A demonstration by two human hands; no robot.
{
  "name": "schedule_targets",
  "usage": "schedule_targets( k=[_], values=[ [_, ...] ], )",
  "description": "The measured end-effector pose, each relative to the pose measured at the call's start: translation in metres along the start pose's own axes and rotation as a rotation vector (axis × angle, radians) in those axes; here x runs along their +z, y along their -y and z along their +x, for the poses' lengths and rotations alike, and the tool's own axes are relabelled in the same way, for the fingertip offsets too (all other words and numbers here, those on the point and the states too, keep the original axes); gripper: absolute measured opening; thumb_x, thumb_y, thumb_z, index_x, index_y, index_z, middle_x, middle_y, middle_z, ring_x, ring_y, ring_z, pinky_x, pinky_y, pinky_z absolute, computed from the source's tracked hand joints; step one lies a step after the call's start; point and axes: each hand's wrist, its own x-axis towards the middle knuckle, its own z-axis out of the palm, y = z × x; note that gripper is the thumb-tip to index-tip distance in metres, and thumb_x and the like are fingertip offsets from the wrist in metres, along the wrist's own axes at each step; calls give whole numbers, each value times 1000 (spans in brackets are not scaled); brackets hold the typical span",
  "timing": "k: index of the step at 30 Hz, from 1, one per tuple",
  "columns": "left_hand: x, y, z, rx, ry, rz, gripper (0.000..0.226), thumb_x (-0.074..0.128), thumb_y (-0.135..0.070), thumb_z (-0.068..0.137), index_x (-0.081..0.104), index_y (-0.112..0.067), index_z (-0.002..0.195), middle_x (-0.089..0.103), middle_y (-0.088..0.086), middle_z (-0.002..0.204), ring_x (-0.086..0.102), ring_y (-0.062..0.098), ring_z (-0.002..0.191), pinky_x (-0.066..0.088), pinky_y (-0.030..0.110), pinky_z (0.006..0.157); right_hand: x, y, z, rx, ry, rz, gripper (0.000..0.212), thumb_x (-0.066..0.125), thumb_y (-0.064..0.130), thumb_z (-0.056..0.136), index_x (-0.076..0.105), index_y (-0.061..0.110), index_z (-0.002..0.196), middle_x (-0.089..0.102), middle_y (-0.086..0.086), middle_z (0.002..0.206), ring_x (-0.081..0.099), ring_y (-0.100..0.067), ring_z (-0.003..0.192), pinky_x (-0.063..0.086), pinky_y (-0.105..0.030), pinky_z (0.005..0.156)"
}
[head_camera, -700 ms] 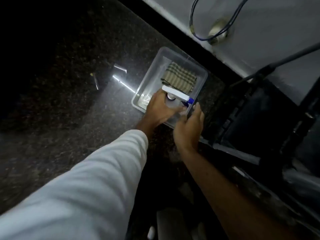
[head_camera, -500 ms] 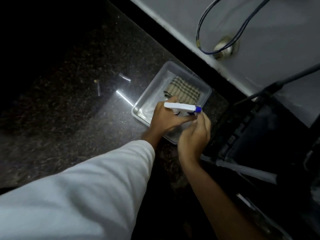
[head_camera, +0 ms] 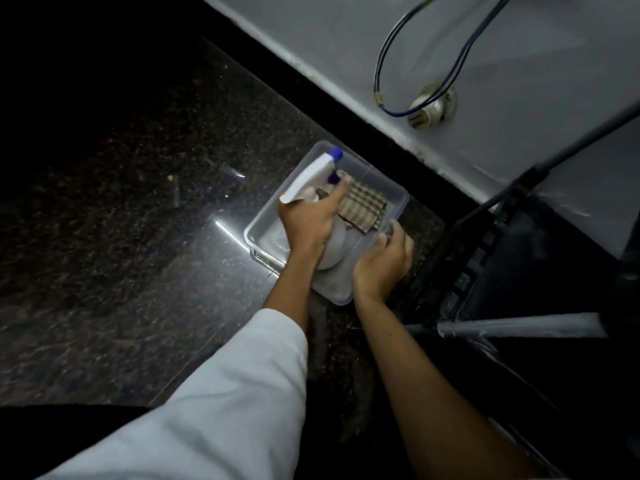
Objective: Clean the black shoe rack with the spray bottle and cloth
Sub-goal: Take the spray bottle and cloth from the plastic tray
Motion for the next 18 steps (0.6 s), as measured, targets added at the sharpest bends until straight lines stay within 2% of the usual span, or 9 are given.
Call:
schedule_targets(
  k=[3, 5, 8, 10, 12, 14, 15, 17, 18],
  values=[
    [-13, -12, 12, -4, -62, -22, 20, 89, -16, 70, 75, -15, 86, 76, -3, 83, 72, 7, 77, 55, 17, 68, 14, 13, 5, -90, 90, -39, 36, 48, -1, 101, 53, -6, 136, 52, -23, 135, 52, -30, 124, 34, -14, 96],
    [-20, -16, 20, 38, -8, 39, 24, 89, -20, 70, 76, -15, 89, 76, 2, 88, 73, 11, 83, 57, 20, 73, 31, 23, 17, -20, 135, -69, 43, 48, 3, 102, 44, -4, 144, 43, -20, 147, 42, -27, 136, 29, -19, 105],
    [-29, -14, 27, 102, 14, 65, 20, 90, -22, 69, 74, -23, 81, 75, -3, 81, 71, 7, 77, 54, 18, 69, 55, 29, 36, 54, 208, -199, 57, 52, 12, 101, 28, -2, 152, 29, -19, 156, 32, -29, 143, 25, -27, 115],
    [-33, -11, 29, 125, 35, 84, 19, 90, -21, 69, 74, -24, 79, 75, -4, 80, 72, 9, 77, 56, 22, 70, 66, 29, 47, 87, 282, -327, 71, 57, 23, 100, 18, 2, 156, 18, -19, 161, 21, -33, 148, 20, -37, 120],
    [-36, -5, 30, 157, 98, 134, 16, 89, -22, 70, 75, -25, 78, 75, -2, 78, 72, 10, 75, 59, 29, 70, 72, 24, 57, 134, 348, -432, 84, 62, 32, 96, 10, 6, 158, 12, -19, 163, 13, -35, 150, 18, -41, 121],
    [-38, 0, 30, 156, 127, 193, 17, 88, -27, 70, 72, -22, 70, 71, 10, 71, 67, 13, 68, 57, 40, 68, 75, 18, 62, 136, 381, -500, 94, 68, 36, 92, 8, 6, 158, 17, -21, 161, 18, -37, 147, 25, -43, 117],
    [-39, 2, 29, 152, 132, 224, 20, 88, -28, 70, 71, -18, 68, 69, 15, 70, 65, 14, 66, 56, 41, 65, 77, 16, 64, 136, 377, -515, 97, 71, 36, 89, 9, 5, 157, 22, -22, 158, 23, -38, 144, 29, -43, 114],
    [-42, 4, 28, 163, 170, 264, 19, 87, -26, 72, 73, -14, 73, 71, 13, 72, 66, 11, 66, 55, 35, 62, 81, 15, 69, 171, 356, -498, 95, 77, 34, 85, 19, 3, 154, 34, -24, 151, 35, -39, 138, 37, -43, 109],
    [-45, 2, 28, 165, 214, 266, 15, 86, -23, 74, 74, -16, 78, 73, 9, 78, 69, 9, 71, 54, 29, 65, 83, 15, 71, 198, 362, -474, 89, 78, 33, 83, 28, 4, 150, 41, -22, 147, 41, -38, 135, 41, -42, 107]
  ],
)
